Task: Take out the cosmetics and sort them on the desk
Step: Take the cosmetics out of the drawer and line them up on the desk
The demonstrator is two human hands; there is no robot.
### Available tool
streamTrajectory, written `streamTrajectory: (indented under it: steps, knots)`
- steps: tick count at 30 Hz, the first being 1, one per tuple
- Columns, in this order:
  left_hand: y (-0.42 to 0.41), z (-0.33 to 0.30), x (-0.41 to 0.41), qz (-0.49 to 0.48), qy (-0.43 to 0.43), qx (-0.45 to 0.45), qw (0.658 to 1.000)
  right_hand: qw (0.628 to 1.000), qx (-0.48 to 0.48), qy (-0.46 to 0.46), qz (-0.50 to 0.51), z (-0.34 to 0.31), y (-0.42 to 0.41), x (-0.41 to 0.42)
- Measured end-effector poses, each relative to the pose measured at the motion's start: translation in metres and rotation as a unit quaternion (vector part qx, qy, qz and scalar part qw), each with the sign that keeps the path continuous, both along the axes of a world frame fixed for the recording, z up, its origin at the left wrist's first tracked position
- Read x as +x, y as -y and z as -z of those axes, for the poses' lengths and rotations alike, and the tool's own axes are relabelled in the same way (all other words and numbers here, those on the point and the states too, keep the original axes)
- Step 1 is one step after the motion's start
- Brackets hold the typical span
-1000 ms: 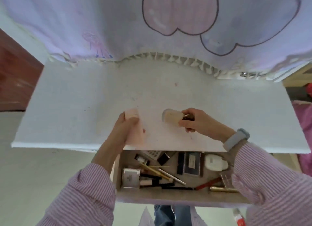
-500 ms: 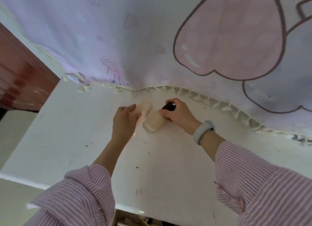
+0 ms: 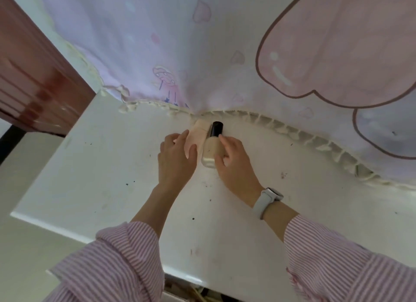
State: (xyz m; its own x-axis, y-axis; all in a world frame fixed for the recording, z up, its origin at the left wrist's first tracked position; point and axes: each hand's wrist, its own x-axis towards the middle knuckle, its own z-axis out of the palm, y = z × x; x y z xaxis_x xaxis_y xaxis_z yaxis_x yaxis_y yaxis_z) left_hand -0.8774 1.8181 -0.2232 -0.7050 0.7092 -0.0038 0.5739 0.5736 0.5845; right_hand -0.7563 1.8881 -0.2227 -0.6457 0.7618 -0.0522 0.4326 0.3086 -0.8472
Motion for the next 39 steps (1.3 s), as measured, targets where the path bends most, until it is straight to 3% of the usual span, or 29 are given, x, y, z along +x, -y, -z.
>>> streamTrajectory:
  steps: [7,10,15,18,21,24,27,29,33,39]
  knots:
    - [0.095,-0.022,0.074,-0.02,-0.022,0.118,0.993,0.998,0.056,-0.026,0.024,-0.017,0.073,0.062]
    - [0.149,-0.016,0.12,-0.035,0.007,0.135,0.99,0.996,0.079,-0.033,0.002,-0.017,0.117,0.105]
    - [0.221,0.013,0.189,0.006,0.038,0.055,0.998,0.993,0.076,0.004,-0.087,-0.002,0.178,0.189]
    - [0.242,0.028,0.22,0.033,0.085,-0.012,0.996,0.984,0.041,0.103,-0.14,0.021,0.2,0.24]
    - [0.242,0.042,0.243,0.048,0.094,-0.122,0.987,0.947,0.087,0.237,-0.198,0.049,0.196,0.278]
    - [0.227,0.056,0.257,0.072,0.051,-0.211,0.973,0.873,0.156,0.34,-0.315,0.072,0.177,0.294]
    - [0.203,0.076,0.262,0.105,0.033,-0.264,0.958,0.787,0.229,0.396,-0.416,0.093,0.158,0.293]
    - [0.189,0.089,0.262,0.113,0.013,-0.287,0.951,0.753,0.254,0.412,-0.446,0.102,0.148,0.289]
    - [0.172,0.103,0.264,0.056,-0.024,-0.3,0.952,0.745,0.263,0.39,-0.473,0.107,0.138,0.284]
    - [0.168,0.1,0.268,0.046,0.007,-0.358,0.932,0.751,0.278,0.362,-0.477,0.099,0.139,0.276]
